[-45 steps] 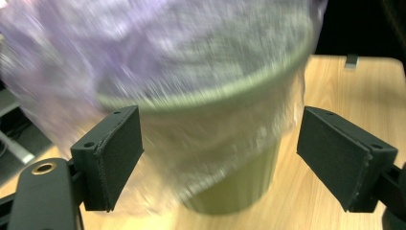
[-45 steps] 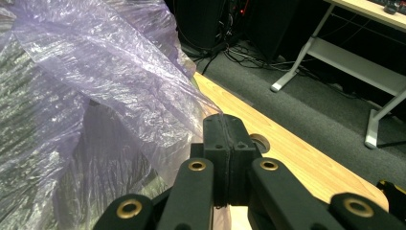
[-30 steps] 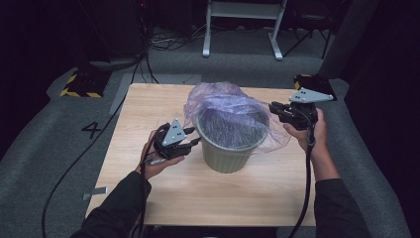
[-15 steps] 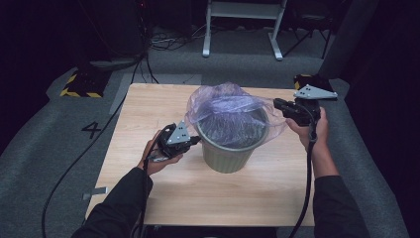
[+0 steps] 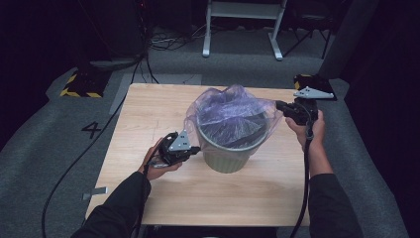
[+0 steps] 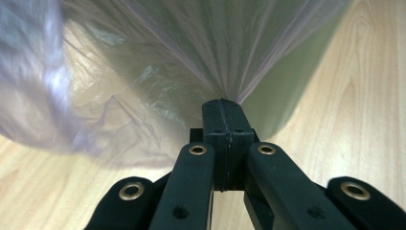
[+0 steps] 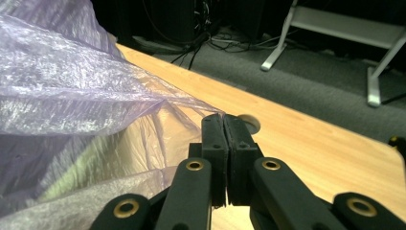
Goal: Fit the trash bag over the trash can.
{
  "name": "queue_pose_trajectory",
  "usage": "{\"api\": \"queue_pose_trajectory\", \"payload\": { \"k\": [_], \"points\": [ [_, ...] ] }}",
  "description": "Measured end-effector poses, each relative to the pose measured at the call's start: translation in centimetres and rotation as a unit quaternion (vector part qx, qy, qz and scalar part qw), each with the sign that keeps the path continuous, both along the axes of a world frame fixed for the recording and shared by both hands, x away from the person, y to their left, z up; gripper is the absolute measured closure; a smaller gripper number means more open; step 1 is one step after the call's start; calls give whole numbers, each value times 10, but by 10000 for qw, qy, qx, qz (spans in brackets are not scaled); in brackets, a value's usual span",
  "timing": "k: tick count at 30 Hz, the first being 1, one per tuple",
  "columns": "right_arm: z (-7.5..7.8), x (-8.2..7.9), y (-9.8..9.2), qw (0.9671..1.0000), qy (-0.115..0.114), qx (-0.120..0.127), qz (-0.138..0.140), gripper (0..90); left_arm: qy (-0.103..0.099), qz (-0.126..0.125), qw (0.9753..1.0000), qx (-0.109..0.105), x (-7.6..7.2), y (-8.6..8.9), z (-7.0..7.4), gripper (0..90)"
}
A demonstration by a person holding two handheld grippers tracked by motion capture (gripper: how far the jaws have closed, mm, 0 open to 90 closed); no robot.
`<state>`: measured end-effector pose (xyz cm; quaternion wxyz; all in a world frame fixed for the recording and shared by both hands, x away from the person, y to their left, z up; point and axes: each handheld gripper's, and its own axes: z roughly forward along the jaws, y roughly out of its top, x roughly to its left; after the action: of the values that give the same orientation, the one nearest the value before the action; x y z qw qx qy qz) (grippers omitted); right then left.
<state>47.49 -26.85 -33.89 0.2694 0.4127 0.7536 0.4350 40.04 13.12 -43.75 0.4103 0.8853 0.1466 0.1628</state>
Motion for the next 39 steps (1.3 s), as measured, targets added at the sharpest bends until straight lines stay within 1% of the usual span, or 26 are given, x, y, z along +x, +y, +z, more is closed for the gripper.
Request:
{"api": "queue_pose_trajectory", "payload": {
  "k": [1, 2, 4, 8, 10, 11, 13, 15, 16, 18, 20, 21, 22, 23, 24, 25, 26, 27, 28, 29, 30, 32, 34, 36, 37, 39],
  "points": [
    [-2, 0, 0, 10000, 49, 9, 8, 884, 13, -10, 10000, 27, -1, 0, -2, 900],
    [-3, 0, 1, 10000, 68, 12, 13, 883, 32, -47, 9999, 135, -3, -1, -6, 900],
    [-7, 0, 3, 9999, 165, -7, 32, 884, 23, -53, 9997, 256, -5, 0, -12, 900],
    [-14, -3, 7, 9994, 309, -155, 38, 882, 46, -92, 9991, 420, -7, 3, -19, 900],
    [-17, -5, 9, 9989, 360, -294, -3, 881, 50, -76, 9980, 626, -8, 3, -23, 900],
    [-18, -7, 9, 9988, 384, -301, 9, 880, 101, -105, 9973, 724, -9, 3, -26, 900],
    [-19, -9, 9, 9987, 381, -328, 31, 880, 116, -104, 9957, 916, -10, 4, -34, 900],
    [-21, -11, 8, 9988, 404, -285, 53, 880, 153, -90, 9944, 1041, -10, 6, -40, 900],
    [-22, -11, 7, 9988, 414, -254, 65, 879, 187, -34, 9947, 1014, -10, 8, -41, 900],
    [-23, -13, 6, 9988, 431, -222, 54, 876, 175, 11, 9962, 854, -10, 15, -39, 900],
    [-23, -15, 4, 9991, 375, -162, 80, 876, 78, 86, 9987, 503, -12, 23, -32, 899],
    [-22, -17, 4, 9993, 342, -135, 75, 874, -8, 249, 9993, 278, -13, 28, -26, 823],
    [-21, -19, 3, 9995, 280, -96, 111, 874, -66, 375, 9992, 131, -15, 32, -22, 676],
    [-20, -20, 3, 9996, 232, -59, 145, 874, -32, 363, 9993, -2, -16, 36, -18, 649],
    [-19, -21, 3, 9997, 205, -62, 134, 872, -103, 449, 9987, -226, -18, 41, -12, 598],
    [-17, -22, 3, 9998, 157, -54, 137, 871, -162, 526, 9979, -347, -20, 44, -9, 554],
    [-16, -23, 3, 9998, 147, -43, 147, 870, -314, 649, 9963, -476, -22, 48, -4, 518],
    [-15, -23, 4, 9998, 99, -52, 142, 868, -467, 822, 9941, -535, -23, 51, 0, 493],
    [-14, -24, 4, 9999, 69, -49, 139, 866, -509, 1001, 9917, -628, -22, 53, 3, 433],
    [-13, -24, 5, 9999, 59, -51, 146, 865, -459, 1061, 9905, -740, -21, 54, 6, 344],
    [-12, -24, 5, 9999, 51, -59, 147, 864, -393, 994, 9906, -859, -19, 57, 11, 284],
    [-10, -24, 7, 9999, 26, -73, 130, 860, -479, 905, 9895, -1020, -20, 58, 19, 223],
    [-9, -25, 8, 9999, -11, -83, 130, 857, -460, 704, 9889, -1223, -20, 57, 33, 168],
    [-7, -25, 9, 9999, -37, -88, 135, 849, -509, 564, 9885, -1310, -21, 54, 46, 155],
    [-6, -25, 10, 9999, -50, -105, 125, 845, -453, 437, 9896, -1296, -20, 52, 51, 154],
    [-4, -24, 11, 9998, -59, -145, 113, 832, -513, 353, 9907, -1208, -19, 46, 59, 154]
  ]
}}
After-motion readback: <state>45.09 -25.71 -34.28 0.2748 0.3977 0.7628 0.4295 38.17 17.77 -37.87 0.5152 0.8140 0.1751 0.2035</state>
